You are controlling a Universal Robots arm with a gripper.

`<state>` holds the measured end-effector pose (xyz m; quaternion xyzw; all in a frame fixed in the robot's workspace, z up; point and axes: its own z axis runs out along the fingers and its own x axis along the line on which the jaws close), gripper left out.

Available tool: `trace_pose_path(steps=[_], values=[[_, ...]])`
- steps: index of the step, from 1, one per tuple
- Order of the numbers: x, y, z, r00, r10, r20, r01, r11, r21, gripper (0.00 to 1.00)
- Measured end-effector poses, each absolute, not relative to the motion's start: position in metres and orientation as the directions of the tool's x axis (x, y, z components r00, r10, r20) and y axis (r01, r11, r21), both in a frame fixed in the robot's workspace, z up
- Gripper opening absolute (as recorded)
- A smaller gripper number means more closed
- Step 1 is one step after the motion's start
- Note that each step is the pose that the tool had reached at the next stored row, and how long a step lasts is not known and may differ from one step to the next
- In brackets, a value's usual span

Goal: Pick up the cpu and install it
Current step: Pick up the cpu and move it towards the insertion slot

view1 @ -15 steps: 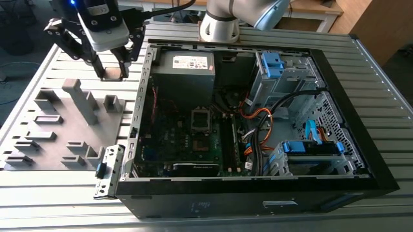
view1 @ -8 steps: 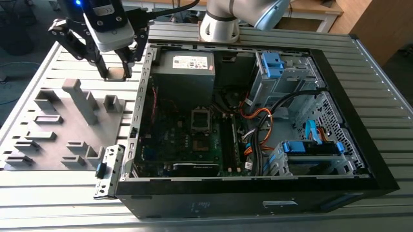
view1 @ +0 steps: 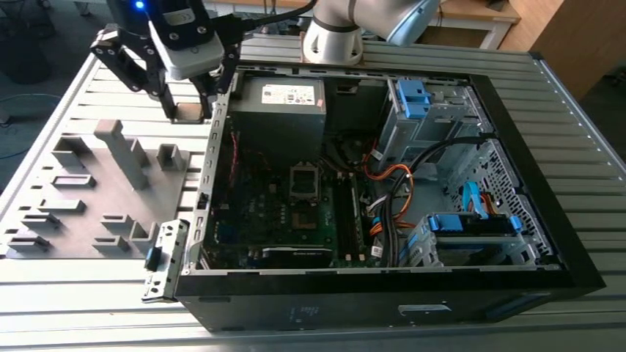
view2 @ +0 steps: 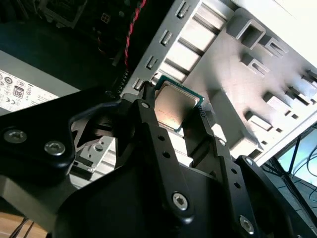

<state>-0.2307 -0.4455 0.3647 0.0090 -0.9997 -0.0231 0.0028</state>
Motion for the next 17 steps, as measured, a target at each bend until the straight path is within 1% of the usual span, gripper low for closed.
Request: trace_pose_path(steps=[17], values=[[-0.195,-0.446,0.365,-1.000,-0.019,0.005,-0.018,0.999,0.047,0.47]])
